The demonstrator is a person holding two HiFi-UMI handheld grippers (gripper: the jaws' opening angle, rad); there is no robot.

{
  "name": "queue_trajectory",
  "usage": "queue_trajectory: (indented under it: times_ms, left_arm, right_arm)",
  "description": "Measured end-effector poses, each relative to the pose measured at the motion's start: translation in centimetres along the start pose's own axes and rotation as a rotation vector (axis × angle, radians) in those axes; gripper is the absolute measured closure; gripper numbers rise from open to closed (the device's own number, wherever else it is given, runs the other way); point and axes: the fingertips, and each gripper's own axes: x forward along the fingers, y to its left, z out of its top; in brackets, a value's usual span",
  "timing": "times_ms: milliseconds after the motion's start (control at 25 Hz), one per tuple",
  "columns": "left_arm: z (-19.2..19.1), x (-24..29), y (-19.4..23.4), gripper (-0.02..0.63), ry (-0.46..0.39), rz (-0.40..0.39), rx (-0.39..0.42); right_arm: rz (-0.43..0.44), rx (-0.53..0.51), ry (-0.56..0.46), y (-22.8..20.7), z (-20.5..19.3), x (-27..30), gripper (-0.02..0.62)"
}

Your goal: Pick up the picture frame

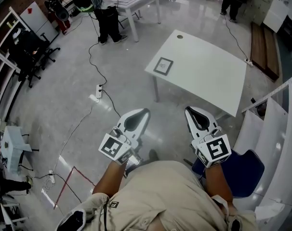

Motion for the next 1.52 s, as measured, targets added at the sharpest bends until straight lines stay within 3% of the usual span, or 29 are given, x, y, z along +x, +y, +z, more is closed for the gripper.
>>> queue_trajectory:
  times_ms: [440,680,920,1520]
  left_arm:
    - [0.3,1.7,8.1,0.577,0.012,-0.076,-0.019]
    - [-0.3,5.3,9.5,0.577,0.014,-0.117,-0.019]
    - [-1.2,9.7,12.2,0.577,0.042,-0.074,-0.042]
    - [-1.7,23.2,17.0,0.577,0.052,0.041,-0.010]
  right_arm:
    - [-0.079,0.005,0.034,-0.1,0.1,7.4,0.569]
    - [-0.106,0.015,0.056,-3.8,-0.3,8.9,0.569]
    - [-0.077,0.043,0.070,-8.3,-1.8,12.3,0.569]
    - [0.053,0.051,0.046,-21.8,-2.3,19.9,0.569]
